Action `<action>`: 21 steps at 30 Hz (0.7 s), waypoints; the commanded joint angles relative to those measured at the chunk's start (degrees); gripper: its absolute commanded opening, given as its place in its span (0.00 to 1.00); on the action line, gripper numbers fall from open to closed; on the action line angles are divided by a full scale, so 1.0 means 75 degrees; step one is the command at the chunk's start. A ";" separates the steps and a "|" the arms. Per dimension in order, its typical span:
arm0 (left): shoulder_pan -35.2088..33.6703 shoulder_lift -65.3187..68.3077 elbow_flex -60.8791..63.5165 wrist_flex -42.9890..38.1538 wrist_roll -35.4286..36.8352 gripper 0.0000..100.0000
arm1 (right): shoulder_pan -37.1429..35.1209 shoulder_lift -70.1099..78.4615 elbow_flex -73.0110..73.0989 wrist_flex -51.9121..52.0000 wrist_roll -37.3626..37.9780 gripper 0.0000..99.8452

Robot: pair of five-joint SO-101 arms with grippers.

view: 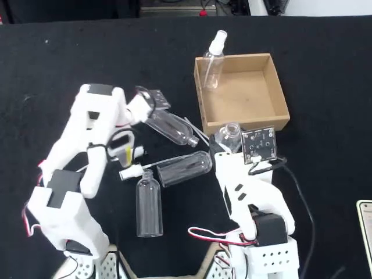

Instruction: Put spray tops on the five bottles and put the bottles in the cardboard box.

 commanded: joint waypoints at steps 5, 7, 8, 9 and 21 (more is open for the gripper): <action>0.0604 0.0094 -0.0322 -0.0117 -0.0047 0.22 | -0.0070 -0.0135 -0.0041 0.0012 -0.0023 0.02; 0.0533 0.0270 -0.0381 -0.0387 -0.0047 0.22 | -0.0070 -0.0135 -0.0006 0.0012 -0.0023 0.02; 0.0475 0.0340 -0.0393 -0.0481 -0.0047 0.22 | -0.0082 -0.0135 0.0029 0.0012 -0.0023 0.02; 0.0416 0.0399 -0.0393 -0.0527 -0.0047 0.22 | -0.0082 -0.0135 0.0053 0.0000 -0.0023 0.02; 0.0416 0.0645 -0.0545 -0.0844 -0.0035 0.22 | -0.0082 -0.0135 0.0064 -0.0023 -0.0023 0.02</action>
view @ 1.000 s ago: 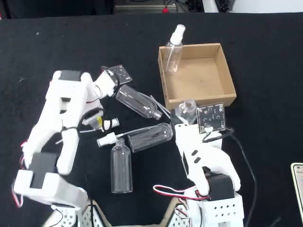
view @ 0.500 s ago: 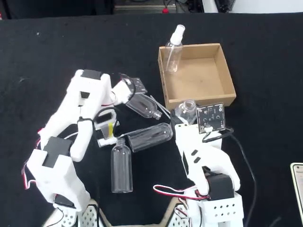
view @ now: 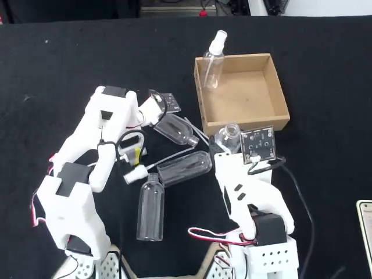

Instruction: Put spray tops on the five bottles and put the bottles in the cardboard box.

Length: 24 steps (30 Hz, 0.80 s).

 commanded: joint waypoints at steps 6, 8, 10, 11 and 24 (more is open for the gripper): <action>-0.0053 -0.0082 -0.0170 -0.0059 0.0105 0.21 | -0.0082 -0.0135 -0.0029 -0.0023 -0.0023 0.02; -0.0053 -0.0094 -0.0076 -0.0047 0.0293 0.21 | -0.0082 -0.0135 -0.0029 -0.0023 -0.0023 0.02; -0.0053 -0.0117 0.0018 -0.0035 0.0340 0.20 | -0.0082 -0.0135 -0.0029 -0.0023 -0.0023 0.02; -0.0076 -0.0164 0.0064 -0.0035 0.0340 0.17 | -0.0082 -0.0135 -0.0029 -0.0023 -0.0023 0.02; -0.1342 -0.1418 0.0088 0.0879 0.0996 0.05 | -0.0070 -0.0135 0.0100 -0.0047 -0.0023 0.02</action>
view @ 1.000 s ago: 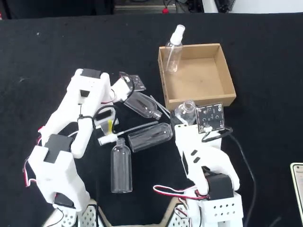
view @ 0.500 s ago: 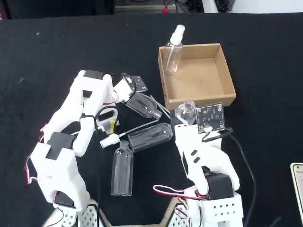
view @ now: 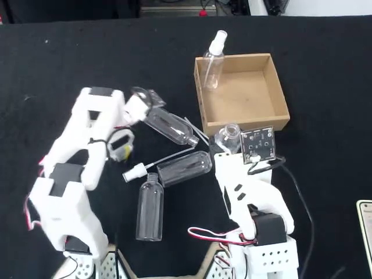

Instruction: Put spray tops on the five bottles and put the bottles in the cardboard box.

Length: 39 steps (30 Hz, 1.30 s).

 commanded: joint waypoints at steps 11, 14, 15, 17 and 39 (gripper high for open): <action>-0.0967 -0.4454 0.0041 0.0750 0.2602 0.05 | -0.0070 -0.0229 -0.0018 0.0000 -0.0047 0.02; -0.0182 -0.5591 0.0029 0.0727 0.3223 0.05 | -0.0082 -0.0815 -0.0018 0.0399 -0.0094 0.01; 0.0100 -0.5955 0.0029 0.0610 0.3352 0.05 | -0.0105 -0.1143 -0.0018 0.0621 -0.0094 0.01; 0.0557 -0.6564 0.0088 0.0246 0.3634 0.05 | -0.0141 -0.1987 0.0053 0.0996 -0.0094 0.01; 0.5480 -0.8979 -0.0346 -0.3259 0.6388 0.05 | -0.2813 -0.2268 0.0533 0.0598 -0.0035 0.01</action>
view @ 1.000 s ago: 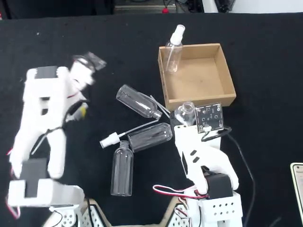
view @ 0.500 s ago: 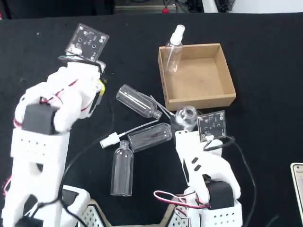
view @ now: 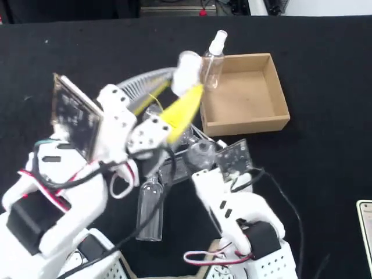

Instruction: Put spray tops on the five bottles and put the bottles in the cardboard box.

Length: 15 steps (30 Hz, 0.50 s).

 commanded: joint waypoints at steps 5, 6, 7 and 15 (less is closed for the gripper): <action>0.0393 -0.0070 0.0604 -0.0293 0.0117 0.05 | -0.0692 -0.0826 -0.0100 -0.0305 -0.0012 0.01; 0.0416 -0.0070 0.0686 -0.0305 0.0117 0.05 | -0.0692 -0.0826 -0.0100 -0.0305 -0.0012 0.01; 0.0416 -0.0070 0.0756 -0.0305 0.0117 0.05 | -0.0692 -0.0838 -0.0100 -0.0305 0.0012 0.01; 0.0346 -0.0105 0.1600 -0.0879 0.0551 0.05 | -0.0914 -0.0979 -0.0088 -0.0305 0.0023 0.01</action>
